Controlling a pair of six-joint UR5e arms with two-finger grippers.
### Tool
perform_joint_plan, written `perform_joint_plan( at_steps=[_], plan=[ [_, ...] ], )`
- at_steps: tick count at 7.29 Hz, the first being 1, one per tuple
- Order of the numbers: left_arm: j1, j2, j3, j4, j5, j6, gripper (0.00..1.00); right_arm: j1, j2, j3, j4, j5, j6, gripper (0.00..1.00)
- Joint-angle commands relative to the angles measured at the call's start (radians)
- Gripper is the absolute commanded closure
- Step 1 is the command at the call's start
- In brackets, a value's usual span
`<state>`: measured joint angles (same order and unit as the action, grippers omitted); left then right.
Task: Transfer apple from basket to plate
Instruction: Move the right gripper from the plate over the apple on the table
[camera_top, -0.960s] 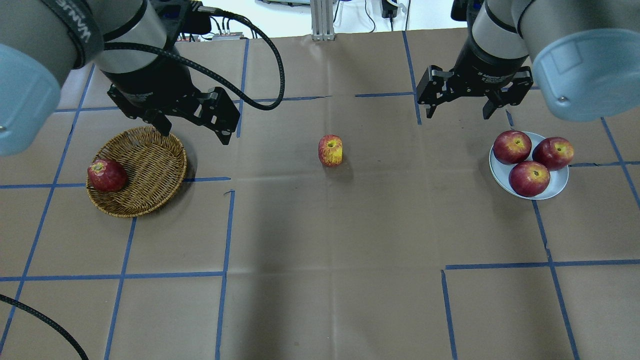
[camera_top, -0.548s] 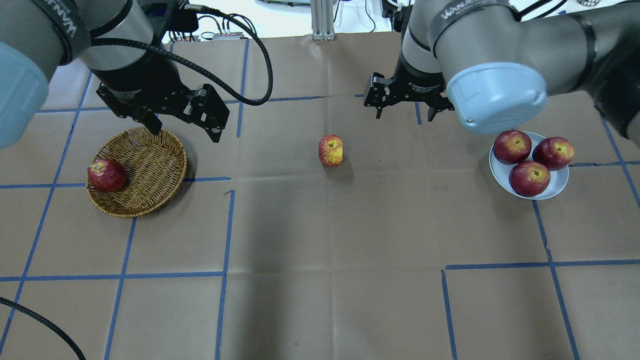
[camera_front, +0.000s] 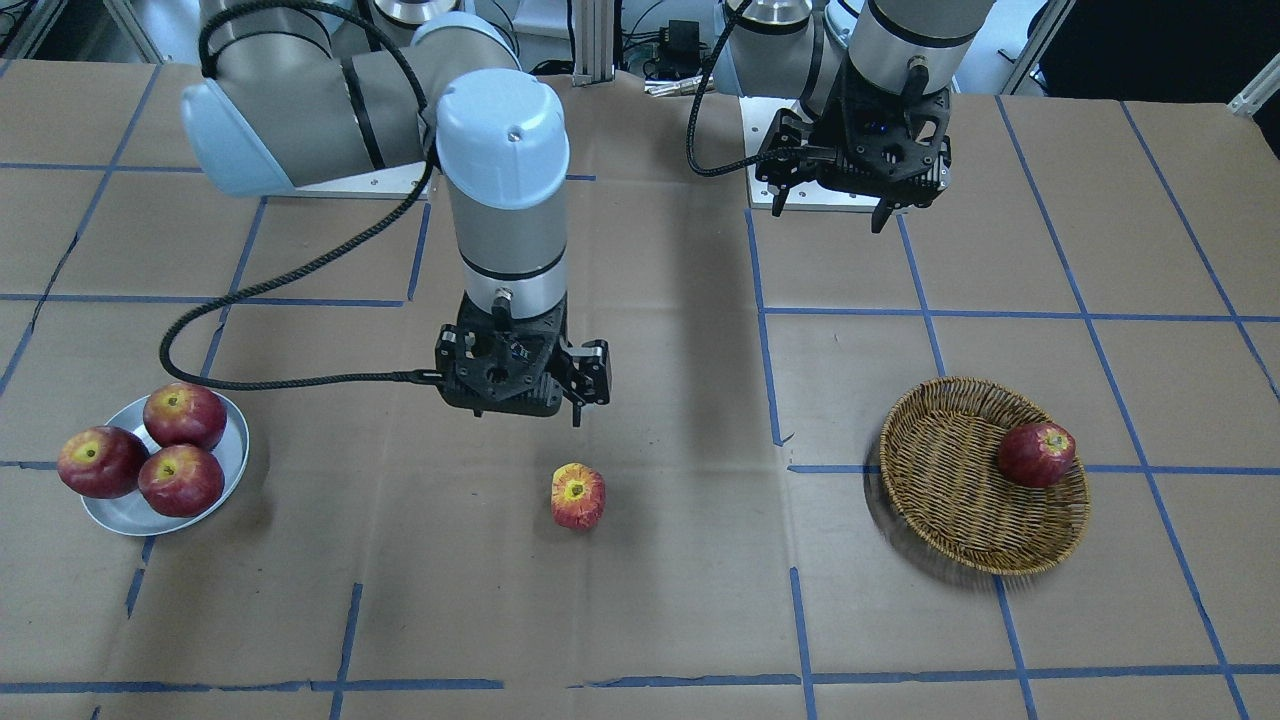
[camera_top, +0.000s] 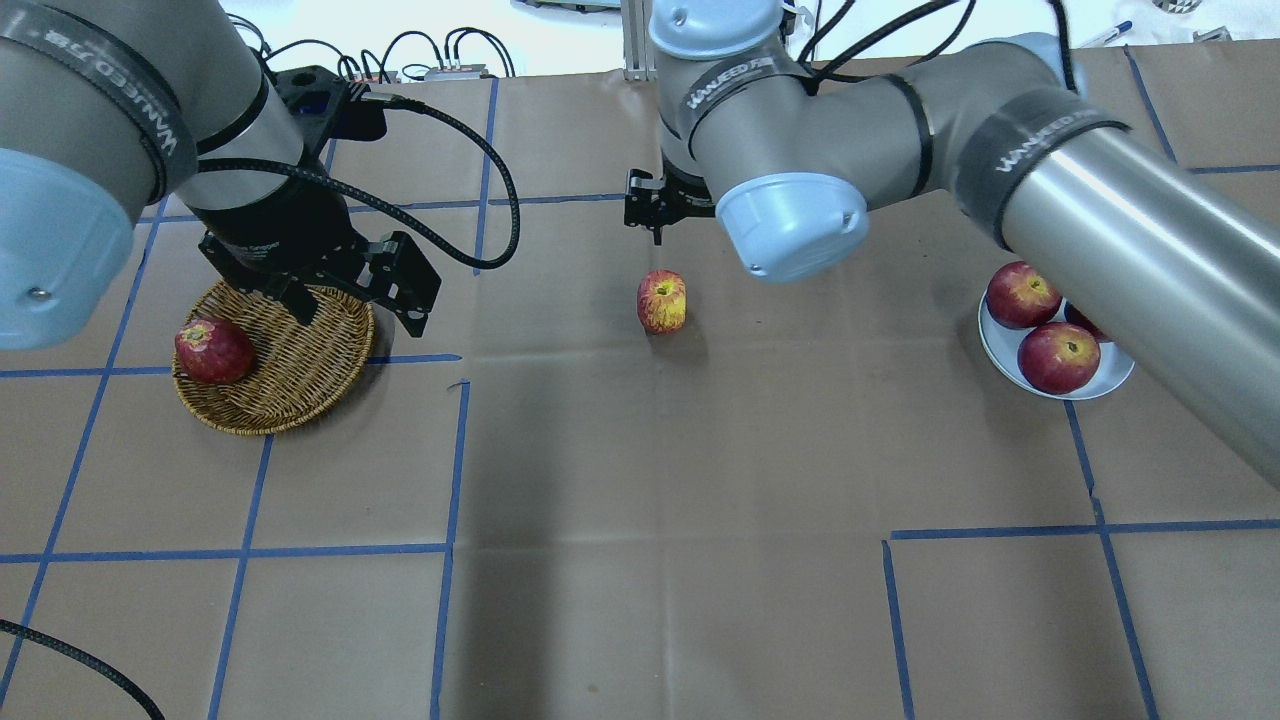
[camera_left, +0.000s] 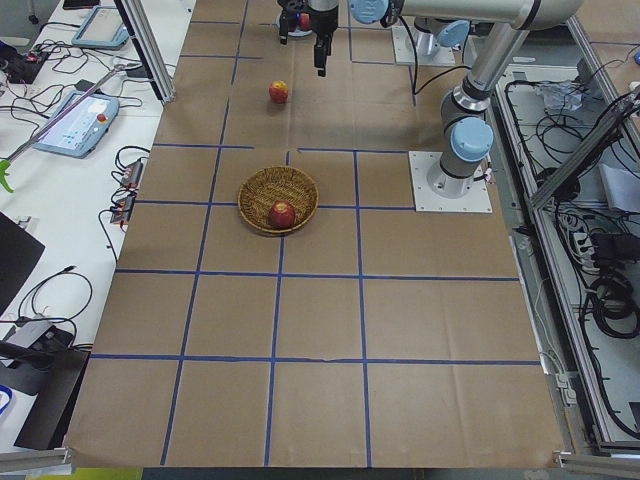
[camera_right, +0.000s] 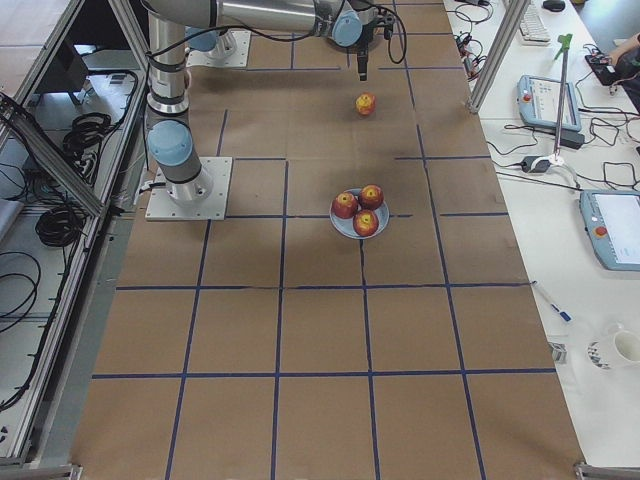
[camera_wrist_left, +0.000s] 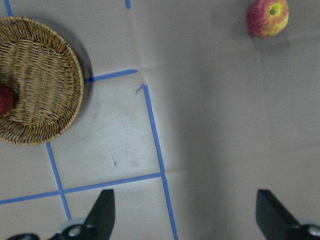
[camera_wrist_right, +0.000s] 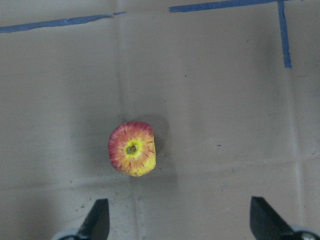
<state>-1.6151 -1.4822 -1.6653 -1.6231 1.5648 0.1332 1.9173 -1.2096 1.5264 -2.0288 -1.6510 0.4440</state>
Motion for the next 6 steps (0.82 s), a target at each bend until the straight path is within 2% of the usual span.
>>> perform_joint_plan(
  at_steps=[1,3,6],
  plan=[
    [0.001,0.000,-0.002,0.008,-0.002,0.000,0.01,0.025,0.112,-0.017,-0.086,-0.018,0.019,0.00],
    [0.001,-0.006,-0.005,0.048,-0.003,0.002,0.01,0.025,0.186,-0.005,-0.161,-0.016,0.012,0.00],
    [0.000,-0.012,-0.013,0.048,-0.005,0.002,0.01,0.028,0.235,-0.005,-0.182,-0.004,0.001,0.00]
  ],
)
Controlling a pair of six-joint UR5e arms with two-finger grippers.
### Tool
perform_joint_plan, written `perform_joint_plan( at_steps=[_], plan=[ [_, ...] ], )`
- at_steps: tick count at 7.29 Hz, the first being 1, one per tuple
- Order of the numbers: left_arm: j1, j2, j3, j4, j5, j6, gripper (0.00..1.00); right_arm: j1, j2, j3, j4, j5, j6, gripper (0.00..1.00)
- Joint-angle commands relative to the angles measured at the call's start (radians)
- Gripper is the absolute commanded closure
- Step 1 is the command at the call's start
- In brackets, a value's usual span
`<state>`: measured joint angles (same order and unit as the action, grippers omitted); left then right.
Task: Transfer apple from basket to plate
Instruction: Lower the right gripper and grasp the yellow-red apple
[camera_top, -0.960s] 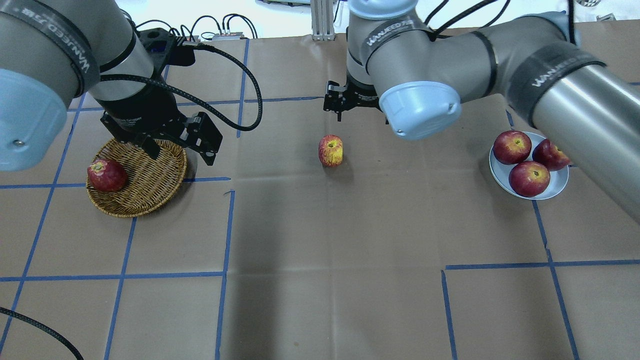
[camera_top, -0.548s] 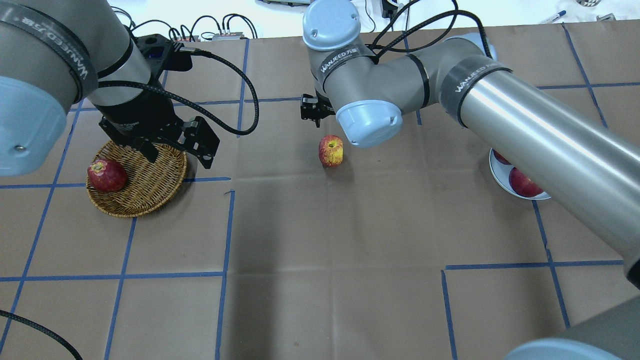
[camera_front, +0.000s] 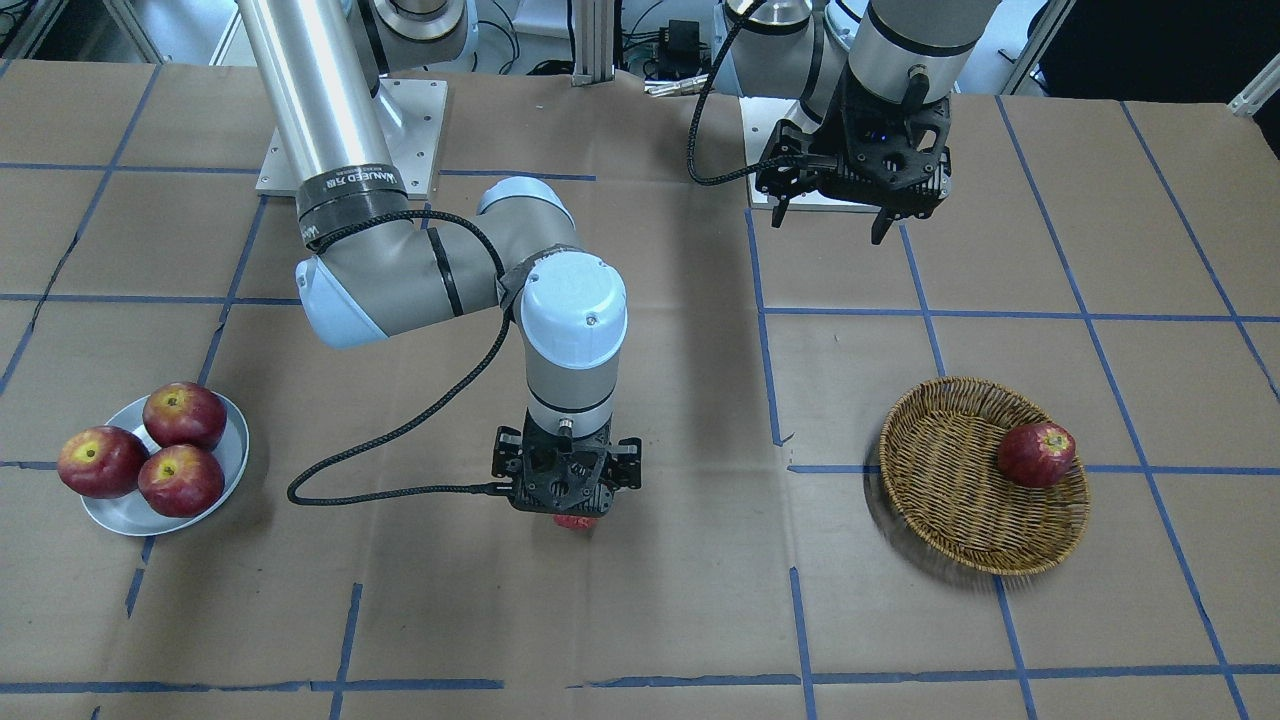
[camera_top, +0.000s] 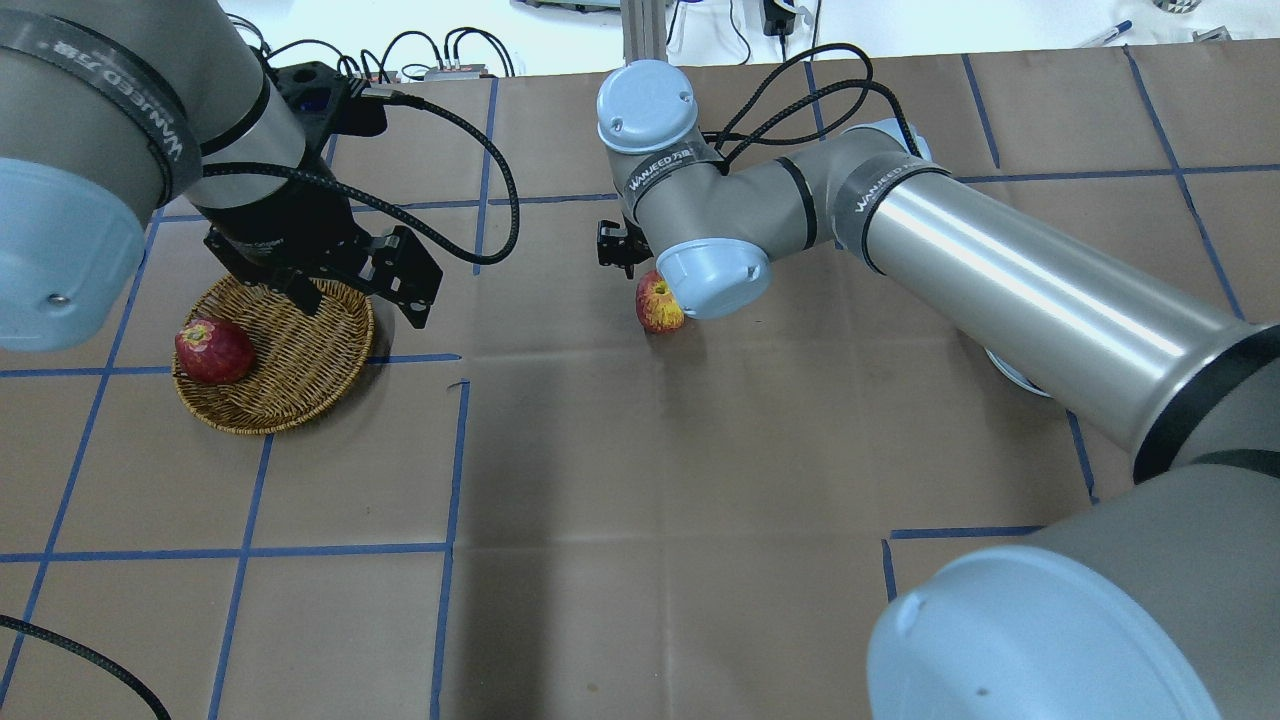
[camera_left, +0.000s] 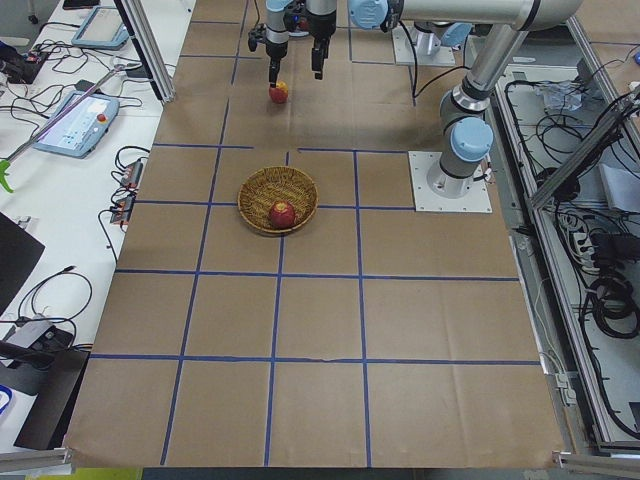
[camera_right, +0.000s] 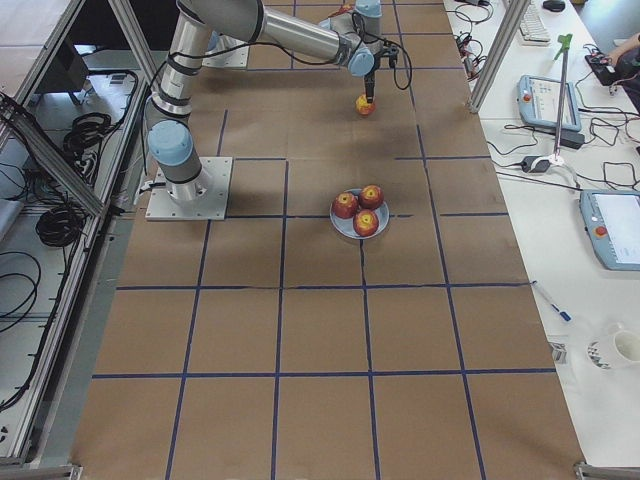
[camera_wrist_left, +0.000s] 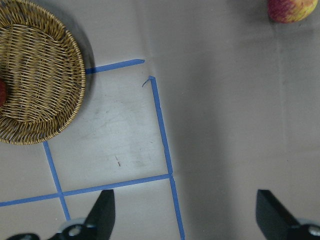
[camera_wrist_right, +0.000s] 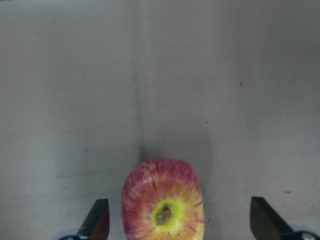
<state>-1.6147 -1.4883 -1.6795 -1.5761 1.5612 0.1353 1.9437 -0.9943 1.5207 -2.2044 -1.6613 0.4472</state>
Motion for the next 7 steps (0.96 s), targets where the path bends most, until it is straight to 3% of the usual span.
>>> perform_joint_plan(
  at_steps=[1,2,3,5,7],
  plan=[
    [-0.001,-0.009,0.001,0.001,-0.001,0.000,0.01,0.004,0.031,0.003,-0.006,0.009,-0.011,0.00],
    [-0.002,-0.009,0.000,0.001,-0.001,0.000,0.01,0.009,0.042,0.004,-0.006,0.008,-0.022,0.02],
    [-0.002,-0.009,0.001,0.001,-0.001,0.000,0.01,0.012,0.045,0.010,-0.006,0.009,-0.024,0.10],
    [-0.002,-0.007,0.000,0.001,-0.001,0.000,0.01,0.009,0.045,0.010,-0.011,0.009,-0.074,0.38],
    [-0.002,0.000,-0.006,0.001,-0.001,0.000,0.01,0.004,0.034,0.000,-0.012,0.009,-0.073,0.56]
  ],
)
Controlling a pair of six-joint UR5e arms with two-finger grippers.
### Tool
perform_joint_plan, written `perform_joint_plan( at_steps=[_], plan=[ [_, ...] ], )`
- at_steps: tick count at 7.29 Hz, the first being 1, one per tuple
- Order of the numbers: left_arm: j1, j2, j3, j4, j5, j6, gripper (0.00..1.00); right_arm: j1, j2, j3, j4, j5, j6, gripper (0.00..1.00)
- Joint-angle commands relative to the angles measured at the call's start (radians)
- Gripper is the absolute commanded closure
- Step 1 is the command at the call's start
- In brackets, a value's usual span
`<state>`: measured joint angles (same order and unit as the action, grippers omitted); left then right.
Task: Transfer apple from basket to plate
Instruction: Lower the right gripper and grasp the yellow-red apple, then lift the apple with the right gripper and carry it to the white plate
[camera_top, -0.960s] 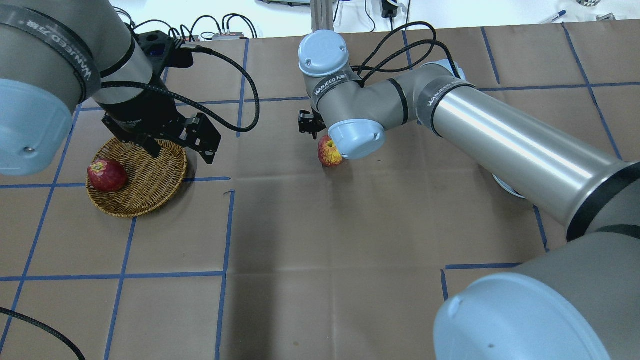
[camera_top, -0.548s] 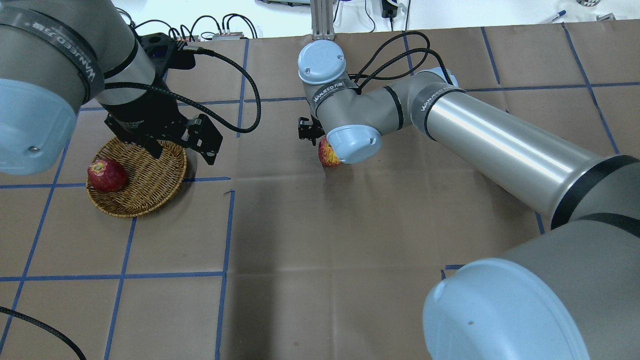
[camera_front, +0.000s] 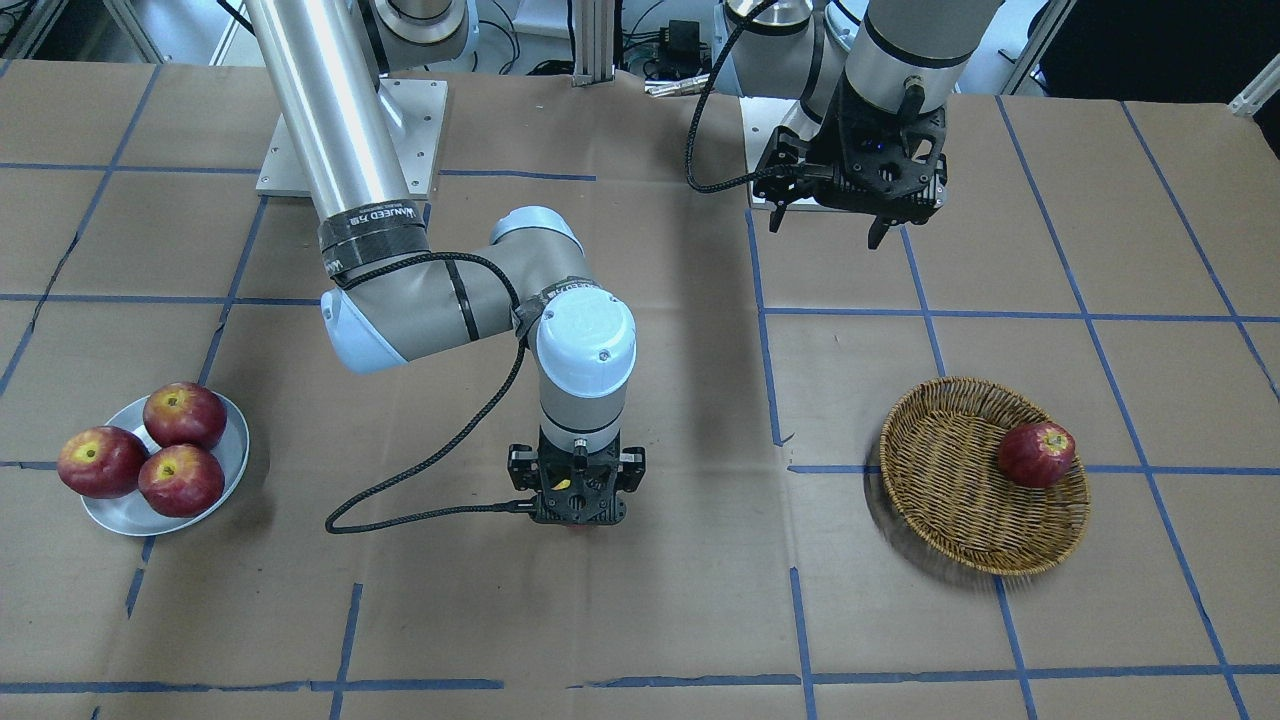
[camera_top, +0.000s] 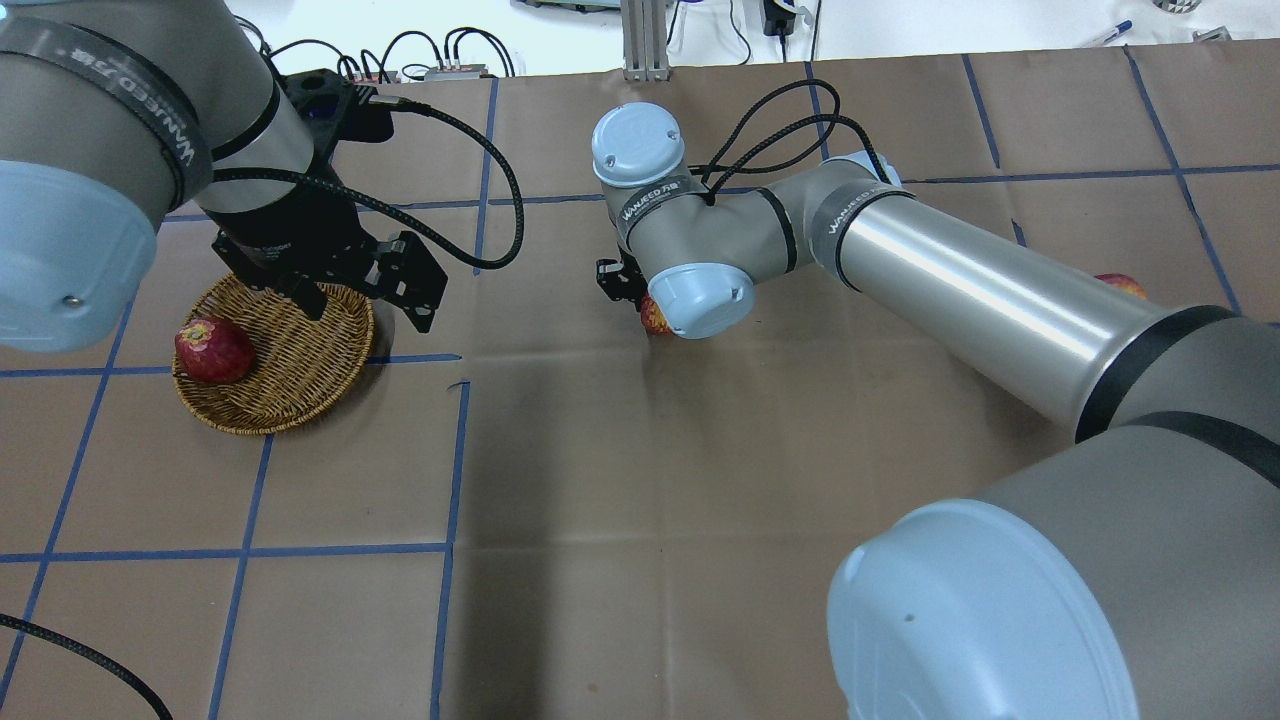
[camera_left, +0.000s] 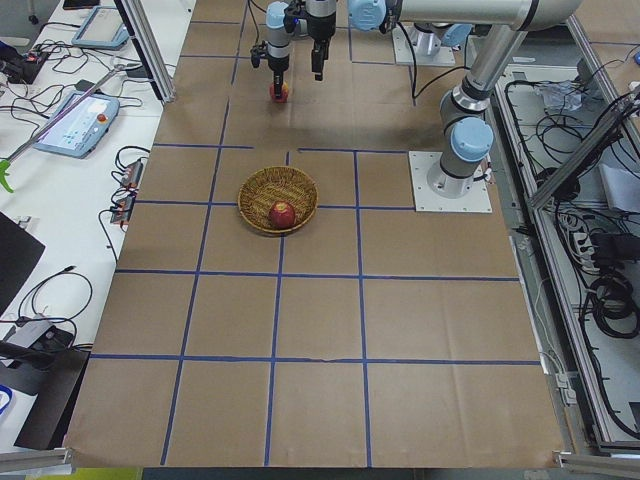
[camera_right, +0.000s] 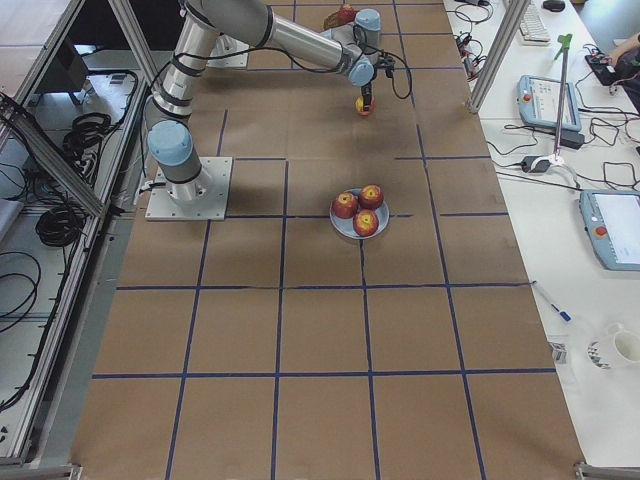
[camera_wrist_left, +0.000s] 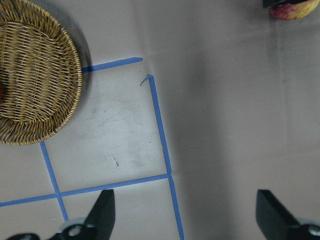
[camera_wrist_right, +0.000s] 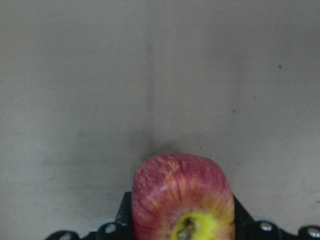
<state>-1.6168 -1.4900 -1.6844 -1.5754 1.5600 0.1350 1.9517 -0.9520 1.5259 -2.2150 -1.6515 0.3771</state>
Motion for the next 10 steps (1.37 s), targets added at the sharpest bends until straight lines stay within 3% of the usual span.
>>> perform_joint_plan(
  at_steps=[1,3,6,10],
  plan=[
    [0.000,0.004,-0.003,0.000,0.000,0.000,0.01,-0.010,-0.028,-0.025,0.003,-0.011,0.000,0.56],
    [0.000,0.004,-0.004,0.000,0.000,0.000,0.01,-0.060,-0.167,-0.062,0.161,-0.011,-0.006,0.56],
    [0.000,0.005,-0.008,0.000,0.000,0.000,0.01,-0.320,-0.365,-0.047,0.372,-0.005,-0.347,0.56],
    [0.000,0.007,-0.008,0.000,0.000,-0.002,0.01,-0.659,-0.421,0.035,0.382,0.001,-0.749,0.56]
  ],
)
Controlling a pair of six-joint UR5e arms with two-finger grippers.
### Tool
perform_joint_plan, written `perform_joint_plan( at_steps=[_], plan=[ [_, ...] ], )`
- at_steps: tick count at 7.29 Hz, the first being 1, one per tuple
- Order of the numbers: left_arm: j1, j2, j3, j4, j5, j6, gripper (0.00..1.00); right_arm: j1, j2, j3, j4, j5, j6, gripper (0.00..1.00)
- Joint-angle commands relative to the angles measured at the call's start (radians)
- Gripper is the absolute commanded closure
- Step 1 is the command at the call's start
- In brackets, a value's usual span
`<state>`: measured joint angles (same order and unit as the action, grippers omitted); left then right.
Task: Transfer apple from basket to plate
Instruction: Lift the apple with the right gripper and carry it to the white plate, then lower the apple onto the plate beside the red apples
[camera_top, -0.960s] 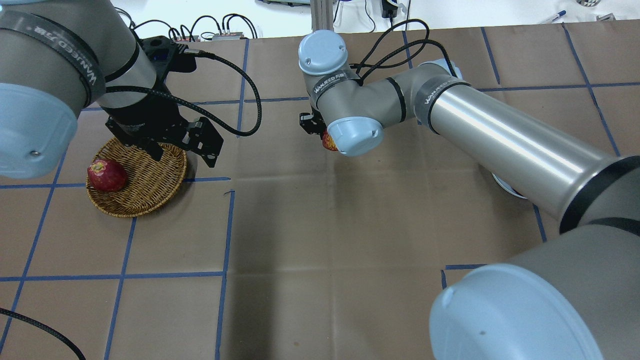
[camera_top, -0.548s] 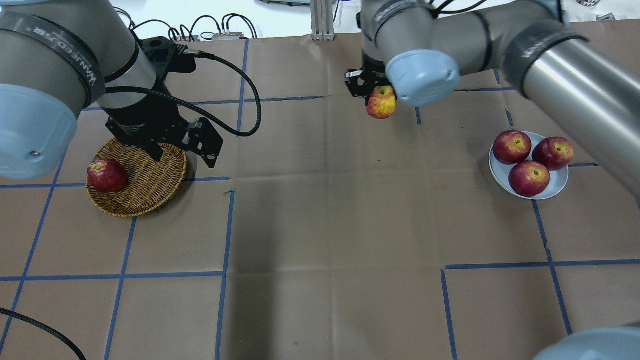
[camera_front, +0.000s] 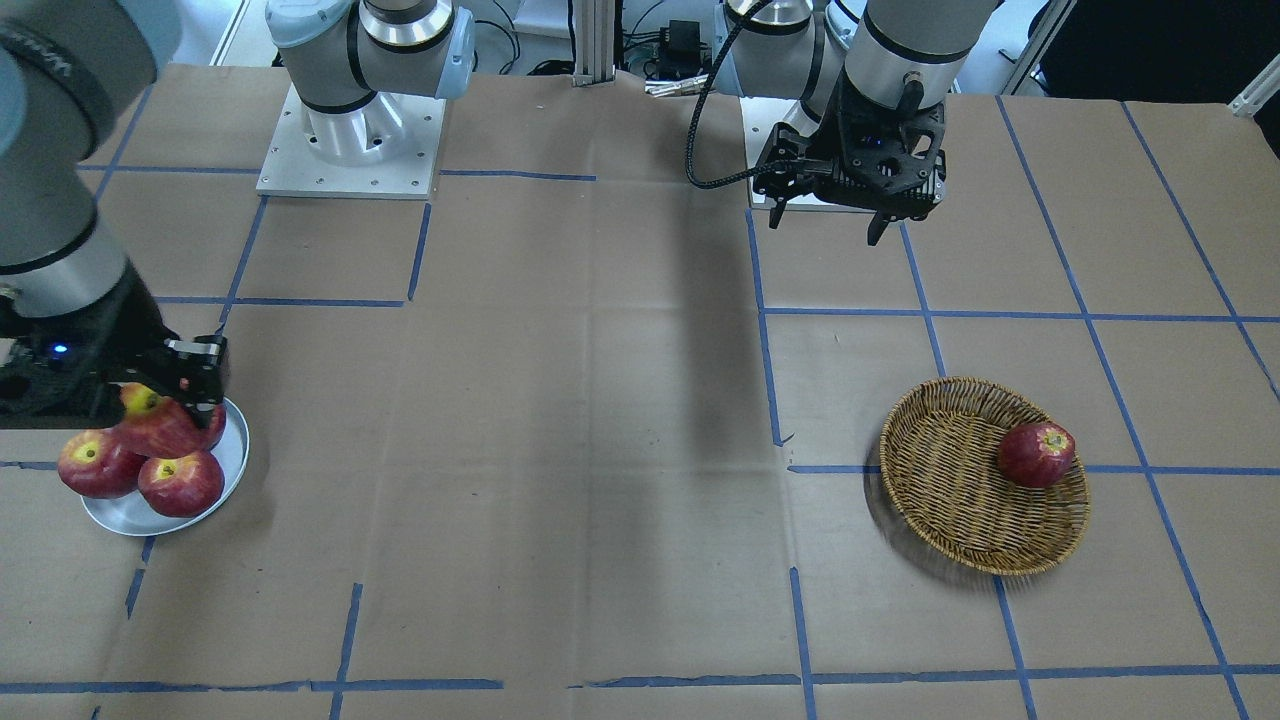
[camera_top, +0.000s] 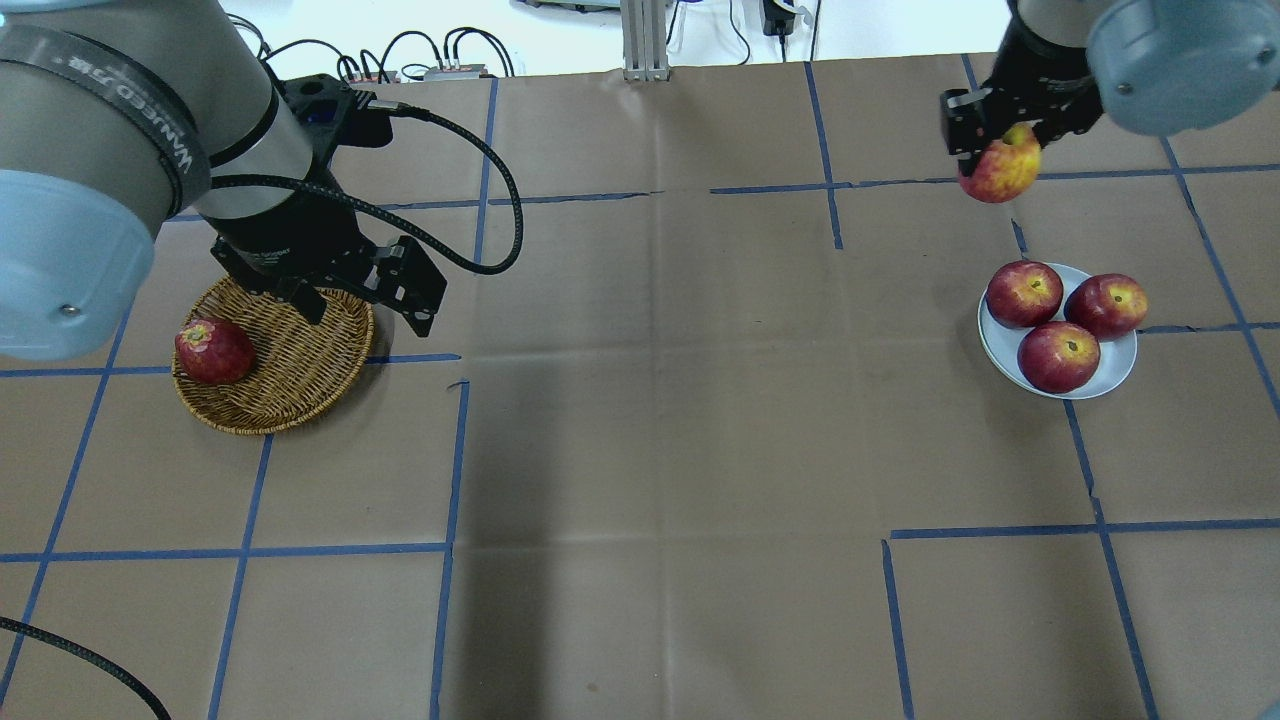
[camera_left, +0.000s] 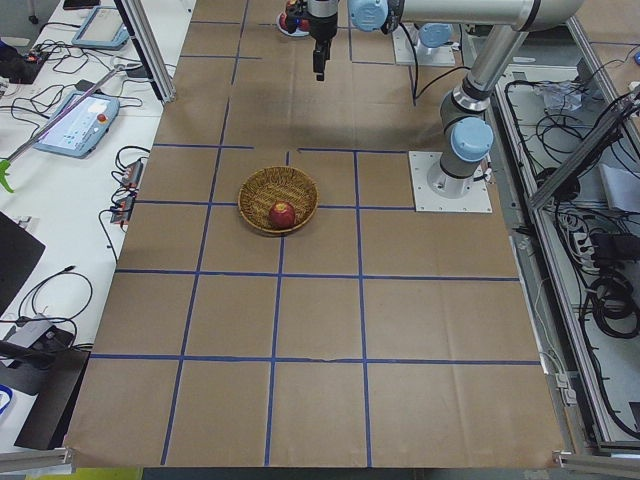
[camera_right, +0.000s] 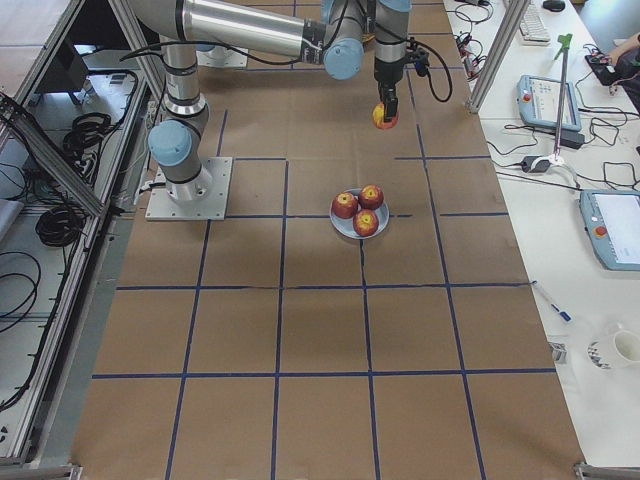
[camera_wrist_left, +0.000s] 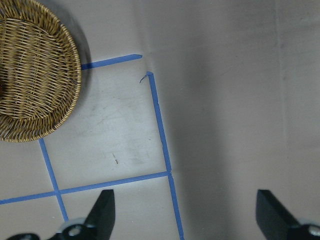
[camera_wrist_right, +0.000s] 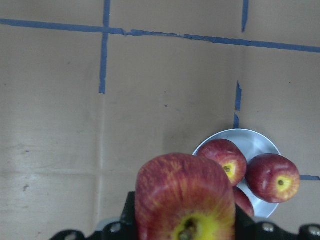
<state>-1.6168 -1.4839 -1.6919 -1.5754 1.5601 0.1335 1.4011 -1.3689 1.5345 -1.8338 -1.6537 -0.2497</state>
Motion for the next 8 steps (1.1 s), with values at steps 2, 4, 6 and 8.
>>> perform_joint_plan(
  at_steps=[2,4,6,8],
  plan=[
    [0.000,0.001,-0.002,0.000,0.000,0.001,0.01,-0.245,0.008,0.123,-0.066,0.096,-0.265,0.56],
    [0.000,0.001,-0.002,0.000,0.000,0.001,0.01,-0.260,0.055,0.241,-0.227,0.097,-0.273,0.56],
    [0.000,0.001,-0.002,0.000,-0.002,0.001,0.01,-0.266,0.071,0.260,-0.246,0.097,-0.275,0.56],
    [0.000,0.002,-0.002,0.000,0.000,0.000,0.01,-0.266,0.076,0.260,-0.248,0.091,-0.278,0.56]
  ],
)
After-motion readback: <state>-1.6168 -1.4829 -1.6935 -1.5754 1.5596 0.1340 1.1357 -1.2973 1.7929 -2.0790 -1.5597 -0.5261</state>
